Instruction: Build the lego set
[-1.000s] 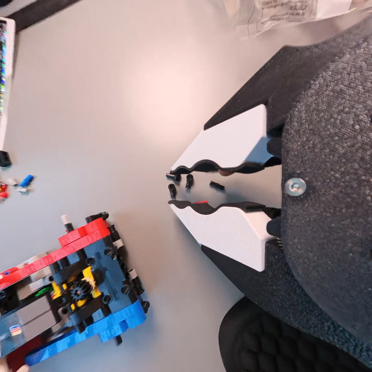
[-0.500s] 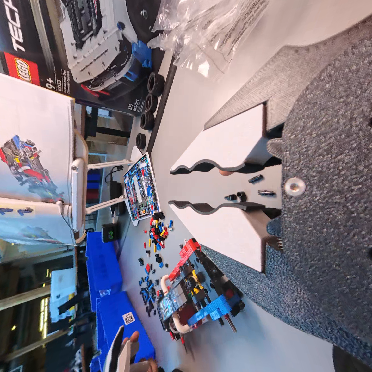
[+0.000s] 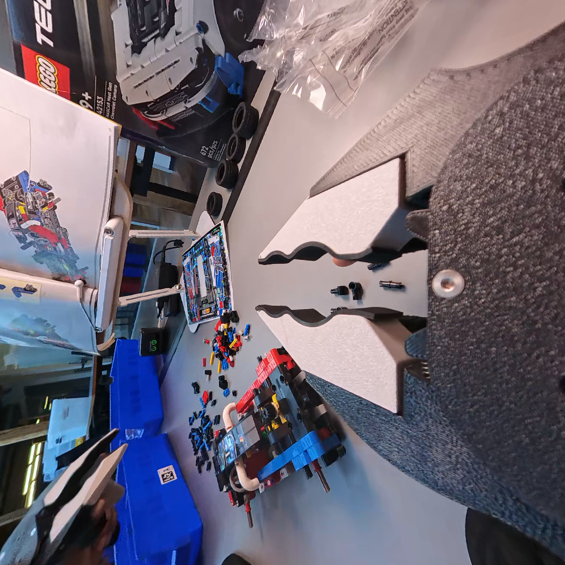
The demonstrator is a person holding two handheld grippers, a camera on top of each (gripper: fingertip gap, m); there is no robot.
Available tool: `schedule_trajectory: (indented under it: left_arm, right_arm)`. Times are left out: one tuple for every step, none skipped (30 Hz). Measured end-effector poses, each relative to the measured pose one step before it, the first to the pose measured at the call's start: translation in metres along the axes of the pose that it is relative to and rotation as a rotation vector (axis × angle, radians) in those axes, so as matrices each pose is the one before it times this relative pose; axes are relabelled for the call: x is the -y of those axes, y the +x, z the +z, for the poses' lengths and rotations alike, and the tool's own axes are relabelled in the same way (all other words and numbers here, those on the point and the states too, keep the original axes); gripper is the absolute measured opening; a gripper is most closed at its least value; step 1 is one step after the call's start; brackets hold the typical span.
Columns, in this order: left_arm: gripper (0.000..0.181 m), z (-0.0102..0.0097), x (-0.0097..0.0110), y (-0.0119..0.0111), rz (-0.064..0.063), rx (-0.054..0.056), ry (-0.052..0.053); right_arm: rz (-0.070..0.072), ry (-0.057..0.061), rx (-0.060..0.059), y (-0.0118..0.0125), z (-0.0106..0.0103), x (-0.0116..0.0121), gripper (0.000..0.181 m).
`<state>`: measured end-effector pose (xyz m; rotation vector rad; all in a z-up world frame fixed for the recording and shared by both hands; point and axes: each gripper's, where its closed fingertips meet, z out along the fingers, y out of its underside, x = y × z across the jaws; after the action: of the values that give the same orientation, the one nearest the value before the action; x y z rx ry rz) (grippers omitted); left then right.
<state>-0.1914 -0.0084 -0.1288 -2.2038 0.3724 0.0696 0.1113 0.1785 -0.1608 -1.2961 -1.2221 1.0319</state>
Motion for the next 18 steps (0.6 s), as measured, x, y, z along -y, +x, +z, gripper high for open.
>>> schedule_trajectory:
  left_arm:
    - [0.024, 0.00631, -0.00941, -0.00465, 0.0234, -0.0274, -0.0749]
    - [0.018, 0.00717, -0.00971, -0.00555, 0.0364, -0.0138, -0.0706]
    - [0.013, 0.00805, -0.00974, -0.00594, 0.0473, -0.0016, -0.0634]
    - [0.008, 0.00868, -0.0094, -0.0044, 0.039, -0.0041, -0.0566]
    - [0.002, 0.00907, -0.00794, -0.00185, 0.0155, -0.0164, -0.0472]
    - [0.0, 0.00899, -0.00651, 0.00033, 0.004, -0.0259, -0.0399]
    - [0.0, 0.0085, -0.00599, 0.00081, 0.014, -0.0227, -0.0377]
    - [0.0, 0.00788, -0.00617, 0.00204, 0.0325, -0.0225, -0.0389]
    - [0.0, 0.00691, -0.00571, 0.00278, 0.032, -0.0234, -0.0354]
    - [0.002, 0.00612, -0.00391, 0.00184, 0.0124, -0.0178, -0.027]
    - [0.009, 0.00502, -0.00218, 0.00011, -0.0018, -0.0103, -0.0184]
    - [0.014, 0.00393, -0.00163, -0.00148, -0.0044, -0.0019, -0.0152]
    - [0.019, 0.0031, -0.00222, -0.0039, -0.0019, 0.01, -0.0174]
    - [0.022, 0.00269, -0.00221, -0.00612, -0.0047, 0.0209, -0.0152]
    - [0.023, 0.00232, -0.0011, -0.00491, -0.0128, 0.0092, -0.0063]
    - [0.022, 0.0023, 0.00041, -0.00276, -0.0202, -0.0076, 0.0053]
    - [0.022, 0.0022, 0.00086, -0.00185, -0.02, -0.013, 0.0088]
    - [0.021, 0.00216, 0.00048, -0.00211, -0.0126, -0.008, 0.005]
  right_arm:
    - [-0.0044, 0.0004, 0.0012, -0.00122, -0.00012, 0.00093, 0.025]
    - [-0.0044, 0.0031, -0.0021, -0.00065, 0.00001, 0.001, 0.024]
    - [-0.0064, 0.0004, -0.0023, -0.00045, 0.00017, 0.00027, 0.022]
    - [-0.0076, -0.0055, -0.0025, -0.00011, 0.00031, -0.00082, 0.021]
    - [-0.0093, -0.0078, -0.0075, 0.00068, 0.00007, -0.00143, 0.019]
    - [-0.0098, -0.0076, -0.0057, 0.00059, -0.0001, -0.00142, 0.018]
    - [-0.0076, -0.0062, -0.0043, 0.00038, -0.00029, -0.00116, 0.017]
    - [-0.0057, -0.0029, -0.0024, 0.00005, -0.00038, -0.00055, 0.017]
    - [-0.0036, -0.0005, -0.0026, 0.00016, -0.00039, -0.00016, 0.016]
    - [-0.002, 0.0011, -0.0028, 0.00029, -0.00027, 0.00024, 0.016]
    - [-0.0011, 0.0009, -0.0015, 0.00011, -0.00008, 0.00024, 0.016]
    - [-0.0002, -0.001, 0.0001, 0.00007, 0.00005, -0.00024, 0.015]
    - [0.0, -0.0021, 0.0009, -0.00001, 0.0003, -0.00045, 0.015]
    - [-0.0002, -0.0016, 0.0001, -0.00009, 0.00032, -0.00046, 0.015]
    - [-0.0007, -0.0022, 0.0014, -0.00036, 0.00046, -0.00051, 0.015]
    - [-0.001, -0.0031, 0.0023, -0.00068, 0.00046, -0.00059, 0.015]
    - [-0.0024, -0.0021, 0.0013, -0.00059, 0.00029, -0.00037, 0.015]
    - [-0.0032, -0.0018, 0.0009, -0.00058, 0.0003, -0.0003, 0.015]
